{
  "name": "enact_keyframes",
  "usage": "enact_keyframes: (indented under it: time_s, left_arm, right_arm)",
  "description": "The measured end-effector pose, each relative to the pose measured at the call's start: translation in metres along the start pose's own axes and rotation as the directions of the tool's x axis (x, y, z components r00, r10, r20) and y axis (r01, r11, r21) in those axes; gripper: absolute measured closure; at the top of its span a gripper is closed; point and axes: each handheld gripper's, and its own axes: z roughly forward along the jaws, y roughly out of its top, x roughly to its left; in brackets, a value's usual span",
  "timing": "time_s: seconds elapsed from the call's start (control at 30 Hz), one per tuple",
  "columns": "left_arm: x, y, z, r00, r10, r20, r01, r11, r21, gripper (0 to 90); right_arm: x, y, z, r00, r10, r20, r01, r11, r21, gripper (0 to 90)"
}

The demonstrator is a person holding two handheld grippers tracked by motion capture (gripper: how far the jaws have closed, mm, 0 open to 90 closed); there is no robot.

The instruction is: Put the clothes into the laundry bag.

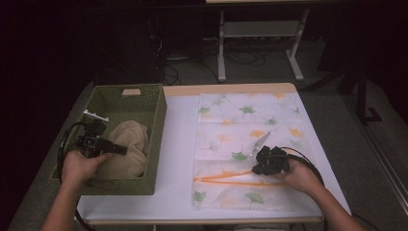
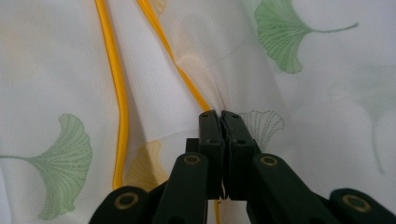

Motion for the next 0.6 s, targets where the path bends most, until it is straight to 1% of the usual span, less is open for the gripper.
enact_keyframes:
  time_s: [0.1, 0.2, 0.3, 0.4, 0.47, 0.53, 0.6]
  left_arm:
    - [0.001, -0.003, -0.007, 0.9997, -0.017, 0.018, 0.018, 0.9994, -0.030, 70.2]
    - [0.003, -0.005, -0.015, 0.9990, -0.029, 0.035, 0.032, 0.9973, -0.066, 70.2]
    - [0.003, -0.006, -0.024, 0.9980, -0.036, 0.053, 0.041, 0.9941, -0.100, 70.2]
    - [0.002, -0.006, -0.032, 0.9970, -0.038, 0.067, 0.046, 0.9911, -0.125, 70.2]
    - [0.002, -0.006, -0.037, 0.9961, -0.036, 0.081, 0.046, 0.9899, -0.134, 70.2]
    - [0.001, -0.006, -0.042, 0.9965, -0.029, 0.079, 0.040, 0.9888, -0.144, 70.2]
    - [0.001, -0.006, -0.046, 0.9946, -0.032, 0.098, 0.048, 0.9865, -0.157, 70.3]
  right_arm:
    - [-0.002, -0.001, -0.008, 0.9997, 0.024, -0.005, -0.024, 0.999, -0.035, 87.2]
    - [-0.006, -0.002, -0.016, 0.9987, 0.048, -0.015, -0.049, 0.996, -0.075, 87.3]
    - [-0.008, 0.000, -0.024, 0.9983, 0.058, -0.011, -0.059, 0.994, -0.088, 87.3]
    - [-0.010, 0.002, -0.029, 0.9977, 0.067, -0.006, -0.068, 0.993, -0.098, 87.3]
    - [-0.012, 0.003, -0.031, 0.9972, 0.074, -0.008, -0.075, 0.992, -0.102, 87.3]
    - [-0.013, 0.004, -0.032, 0.9970, 0.077, -0.005, -0.077, 0.992, -0.099, 87.3]
    - [-0.014, 0.005, -0.033, 0.9972, 0.075, -0.005, -0.075, 0.992, -0.104, 87.3]
